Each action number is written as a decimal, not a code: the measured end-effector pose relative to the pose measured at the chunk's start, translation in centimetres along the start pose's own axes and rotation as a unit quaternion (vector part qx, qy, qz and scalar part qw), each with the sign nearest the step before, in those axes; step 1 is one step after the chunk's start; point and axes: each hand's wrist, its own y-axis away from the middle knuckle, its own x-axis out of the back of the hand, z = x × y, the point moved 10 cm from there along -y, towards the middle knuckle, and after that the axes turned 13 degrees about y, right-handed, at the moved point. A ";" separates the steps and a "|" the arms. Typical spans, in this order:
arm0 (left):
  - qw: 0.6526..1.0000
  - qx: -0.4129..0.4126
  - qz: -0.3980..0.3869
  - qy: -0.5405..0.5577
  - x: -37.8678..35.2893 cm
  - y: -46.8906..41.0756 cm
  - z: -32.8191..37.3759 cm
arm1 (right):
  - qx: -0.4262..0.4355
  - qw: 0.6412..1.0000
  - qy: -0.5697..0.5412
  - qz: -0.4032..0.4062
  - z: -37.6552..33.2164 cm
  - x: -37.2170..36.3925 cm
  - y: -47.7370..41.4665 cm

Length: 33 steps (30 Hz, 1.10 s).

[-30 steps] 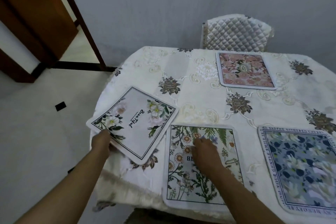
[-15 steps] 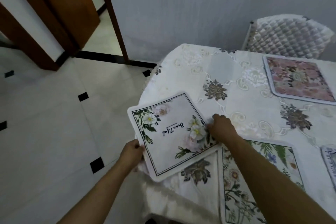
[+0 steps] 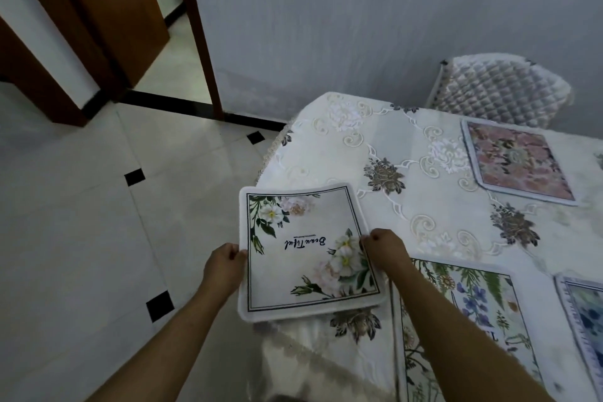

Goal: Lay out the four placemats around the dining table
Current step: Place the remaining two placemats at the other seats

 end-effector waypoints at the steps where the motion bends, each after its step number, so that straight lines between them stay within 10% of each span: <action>1: 1.000 -0.010 -0.002 -0.001 0.3 0.1 0.9 | 0.008 1.000 0.001 0.019 0.1 1.0 0.8; 14: 0.969 -0.191 -0.142 -0.072 -10.5 8.4 17.9 | -0.101 0.977 -0.090 0.167 14.9 14.5 15.5; 33: 0.865 -0.365 -0.285 -0.195 -41.5 53.1 23.2 | -0.269 0.902 -0.196 0.276 58.1 24.2 50.2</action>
